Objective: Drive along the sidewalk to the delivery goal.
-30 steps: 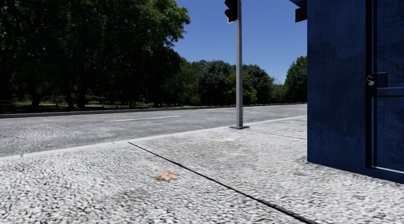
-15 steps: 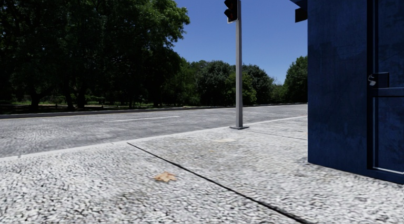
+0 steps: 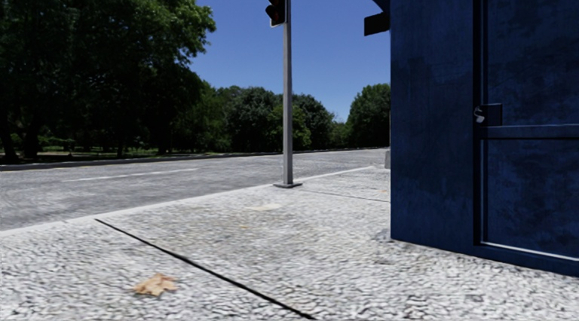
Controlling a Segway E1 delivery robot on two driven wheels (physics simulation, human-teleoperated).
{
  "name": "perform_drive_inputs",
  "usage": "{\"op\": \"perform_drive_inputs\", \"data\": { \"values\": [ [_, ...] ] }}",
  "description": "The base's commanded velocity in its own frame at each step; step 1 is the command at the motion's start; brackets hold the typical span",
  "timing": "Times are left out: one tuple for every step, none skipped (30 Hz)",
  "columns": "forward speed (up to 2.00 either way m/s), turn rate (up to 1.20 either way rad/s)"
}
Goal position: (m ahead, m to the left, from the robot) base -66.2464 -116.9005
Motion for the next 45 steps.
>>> {"op": "perform_drive_inputs", "data": {
  "values": [
    [0.78,-0.69],
    [0.78,-0.69],
    [0.81,-0.76],
    [0.82,-0.89],
    [0.82,-0.95],
    [0.82,-0.95],
    [0.82,-0.96],
    [0.82,-0.96],
    [0.82,-0.96],
    [0.82,-0.96],
    [0.82,-0.96],
    [0.82,-0.97],
    [0.82,-1.00],
    [0.82,-1.01],
    [0.82,-1.01],
    [0.82,-1.02],
    [0.82,-1.03],
    [0.82,-1.03],
    [0.82,-1.03],
    [0.82,-1.03],
    [0.82,-1.04],
    [0.83,-1.05],
    [0.83,-1.06],
    [0.83,-1.06],
    [0.86,-1.06],
    [0.92,-1.07],
    [0.97,-1.08],
    [1.03,-1.08],
    [1.03,-1.08],
    [1.06,-1.08],
    [1.08,-1.08],
    [1.10,-1.08],
    [1.10,-1.08],
    [1.11,-1.08],
    [1.12,-1.08],
    [1.12,-1.08],
    [1.12,-1.08],
    [1.12,-1.08],
    [1.12,-1.08],
    [1.13,-1.08],
    [1.13,-1.08],
    [1.13,-1.08],
    [1.13,-1.08],
    [1.14,-1.08],
    [1.14,-1.08]
  ]
}}
